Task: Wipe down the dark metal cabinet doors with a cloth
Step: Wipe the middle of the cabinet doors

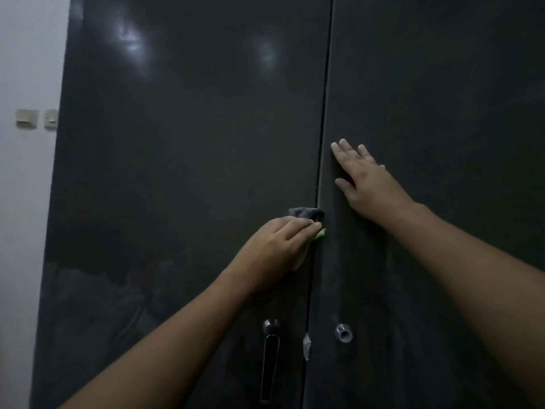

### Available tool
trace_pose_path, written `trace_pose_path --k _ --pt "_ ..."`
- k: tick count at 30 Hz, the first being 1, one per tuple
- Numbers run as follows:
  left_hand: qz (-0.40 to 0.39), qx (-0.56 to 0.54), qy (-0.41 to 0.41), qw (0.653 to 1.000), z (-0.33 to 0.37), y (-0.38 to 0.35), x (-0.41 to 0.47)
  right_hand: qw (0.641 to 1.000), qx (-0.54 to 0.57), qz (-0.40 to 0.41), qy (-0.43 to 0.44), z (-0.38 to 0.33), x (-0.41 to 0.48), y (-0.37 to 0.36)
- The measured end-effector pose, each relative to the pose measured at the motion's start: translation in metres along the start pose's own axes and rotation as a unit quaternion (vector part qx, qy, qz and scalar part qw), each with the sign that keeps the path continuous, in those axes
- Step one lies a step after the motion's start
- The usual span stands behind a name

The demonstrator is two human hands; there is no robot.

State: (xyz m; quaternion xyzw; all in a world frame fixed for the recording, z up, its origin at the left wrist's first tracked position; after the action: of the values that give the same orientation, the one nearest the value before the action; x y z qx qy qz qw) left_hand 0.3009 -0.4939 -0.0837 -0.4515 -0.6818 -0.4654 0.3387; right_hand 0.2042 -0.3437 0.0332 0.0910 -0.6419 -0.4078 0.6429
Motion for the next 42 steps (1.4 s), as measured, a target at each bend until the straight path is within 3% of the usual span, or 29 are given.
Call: trace_pose_path --k 2,6,8,13,21,23,26,30,37,42 --pt "-0.005 0.009 0.003 1.0 -0.009 0.007 0.01 1.0 0.008 0.0 -0.001 0.004 -0.003 0.003" --pt "0.069 -0.081 0.148 0.983 -0.004 0.016 0.047 0.999 0.04 0.015 -0.002 0.007 -0.004 0.008" --pt "0.075 -0.122 0.172 0.975 0.006 0.011 0.06 1.0 0.023 0.005 -0.007 0.01 -0.001 0.011" --pt "-0.011 -0.078 0.051 0.996 0.04 -0.017 0.042 1.0 -0.014 -0.021 -0.011 0.02 0.003 0.016" --pt "-0.122 -0.029 -0.068 0.99 0.036 -0.024 -0.006 0.999 -0.008 -0.039 -0.007 0.021 -0.012 0.012" --pt "-0.088 -0.024 -0.039 0.995 0.022 -0.012 0.003 0.999 -0.009 -0.041 -0.006 0.022 -0.015 0.011" --pt "0.014 -0.064 0.081 0.995 0.01 0.006 0.027 1.0 0.011 -0.025 -0.002 0.021 -0.019 0.006" --pt "0.071 -0.171 0.236 0.954 0.025 0.002 0.055 0.997 0.072 -0.022 -0.017 0.014 -0.025 0.01" --pt "0.028 -0.263 0.286 0.921 0.046 -0.007 0.05 0.98 0.188 -0.05 -0.047 -0.002 -0.071 -0.013" --pt "-0.065 -0.308 0.279 0.907 0.041 0.006 0.052 0.994 0.099 -0.043 0.022 -0.037 -0.112 -0.077"
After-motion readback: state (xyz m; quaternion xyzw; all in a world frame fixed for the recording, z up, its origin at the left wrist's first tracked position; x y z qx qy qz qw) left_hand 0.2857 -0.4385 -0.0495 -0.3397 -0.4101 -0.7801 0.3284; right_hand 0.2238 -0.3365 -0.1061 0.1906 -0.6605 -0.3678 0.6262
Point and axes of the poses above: each hand's wrist, its own x-axis towards the middle knuckle, its own y-axis out of the back of the hand, z = x × y, the point moved 4 cm from there along x, towards the middle knuckle, and after that the axes turned 11 degrees about y, right-handed, at the moved point
